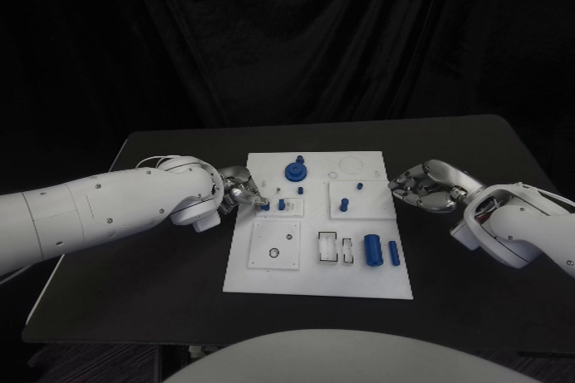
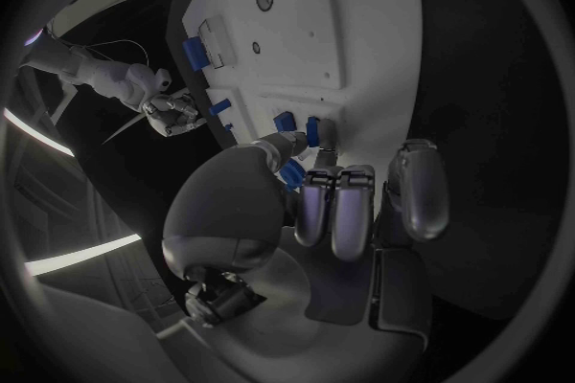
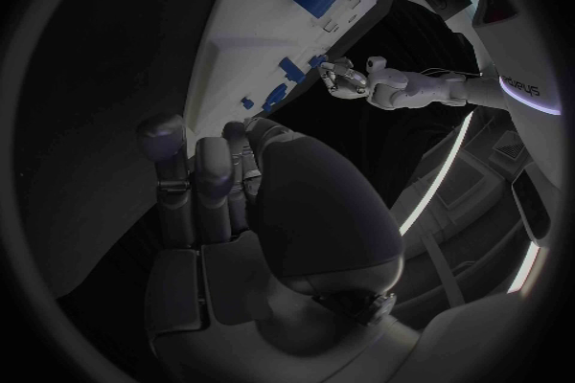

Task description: Assemble the parts on the task board

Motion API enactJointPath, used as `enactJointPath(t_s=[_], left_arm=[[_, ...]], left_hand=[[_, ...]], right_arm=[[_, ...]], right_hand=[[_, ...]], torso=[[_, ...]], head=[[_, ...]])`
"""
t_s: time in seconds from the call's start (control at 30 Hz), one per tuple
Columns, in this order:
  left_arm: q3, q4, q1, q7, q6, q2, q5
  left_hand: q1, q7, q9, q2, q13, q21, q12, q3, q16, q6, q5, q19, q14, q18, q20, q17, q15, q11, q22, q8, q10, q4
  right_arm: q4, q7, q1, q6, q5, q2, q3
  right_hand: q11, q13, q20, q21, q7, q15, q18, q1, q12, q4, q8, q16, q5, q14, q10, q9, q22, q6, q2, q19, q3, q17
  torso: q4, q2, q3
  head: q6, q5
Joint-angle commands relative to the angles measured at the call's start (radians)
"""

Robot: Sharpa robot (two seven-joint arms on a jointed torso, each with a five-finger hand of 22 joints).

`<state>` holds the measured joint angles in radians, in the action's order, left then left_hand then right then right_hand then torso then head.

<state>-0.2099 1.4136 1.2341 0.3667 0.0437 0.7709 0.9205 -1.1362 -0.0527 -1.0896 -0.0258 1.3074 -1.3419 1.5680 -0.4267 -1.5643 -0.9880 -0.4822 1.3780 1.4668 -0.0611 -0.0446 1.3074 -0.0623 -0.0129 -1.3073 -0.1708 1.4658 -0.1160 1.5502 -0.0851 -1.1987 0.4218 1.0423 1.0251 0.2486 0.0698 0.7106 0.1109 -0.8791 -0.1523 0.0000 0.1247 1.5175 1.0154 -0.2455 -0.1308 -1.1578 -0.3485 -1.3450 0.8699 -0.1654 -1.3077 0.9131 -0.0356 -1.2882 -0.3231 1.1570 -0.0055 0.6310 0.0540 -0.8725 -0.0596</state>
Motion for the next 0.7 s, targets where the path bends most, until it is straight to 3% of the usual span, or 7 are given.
enactJointPath(t_s=[0.03, 0.7], left_arm=[[-0.001, 0.0, -0.004, -0.018, 0.018, 0.0, -0.008], [-0.001, -0.012, -0.012, -0.031, 0.027, -0.004, -0.008]], left_hand=[[0.003, 0.0, 0.0, 0.007, 0.263, 0.005, 0.003, -0.006, -0.007, 0.004, 0.005, -0.005, 0.104, -0.011, 0.0, 0.263, -0.006, -0.005, -0.083, 0.0, 0.105, 0.0], [0.0, -0.001, 0.0, 0.008, 0.263, 0.008, 0.003, -0.011, -0.007, 0.005, 0.002, -0.008, 0.104, -0.012, -0.001, 0.263, -0.005, -0.005, -0.08, 0.001, 0.105, 0.003]], right_arm=[[0.001, 0.011, 0.003, 0.001, 0.001, 0.002, -0.001], [0.001, 0.012, 0.004, -0.001, 0.001, 0.0, -0.001]], right_hand=[[0.0, -0.001, -0.004, 0.005, 0.001, 0.001, 0.007, 0.011, -0.005, -0.001, 0.007, 0.004, -0.006, 0.007, -0.004, 0.002, -0.043, 0.006, -0.002, 0.003, -0.005, -0.001], [0.0, -0.002, -0.004, 0.004, 0.001, 0.002, 0.007, 0.011, -0.004, 0.001, 0.007, 0.003, -0.008, 0.007, -0.004, 0.002, -0.044, 0.006, -0.003, 0.002, -0.008, -0.001]], torso=[[0.0006, 0.001, -0.0002], [0.0004, 0.001, -0.0003]], head=[[0.0, 0.0], [0.0, 0.003]])
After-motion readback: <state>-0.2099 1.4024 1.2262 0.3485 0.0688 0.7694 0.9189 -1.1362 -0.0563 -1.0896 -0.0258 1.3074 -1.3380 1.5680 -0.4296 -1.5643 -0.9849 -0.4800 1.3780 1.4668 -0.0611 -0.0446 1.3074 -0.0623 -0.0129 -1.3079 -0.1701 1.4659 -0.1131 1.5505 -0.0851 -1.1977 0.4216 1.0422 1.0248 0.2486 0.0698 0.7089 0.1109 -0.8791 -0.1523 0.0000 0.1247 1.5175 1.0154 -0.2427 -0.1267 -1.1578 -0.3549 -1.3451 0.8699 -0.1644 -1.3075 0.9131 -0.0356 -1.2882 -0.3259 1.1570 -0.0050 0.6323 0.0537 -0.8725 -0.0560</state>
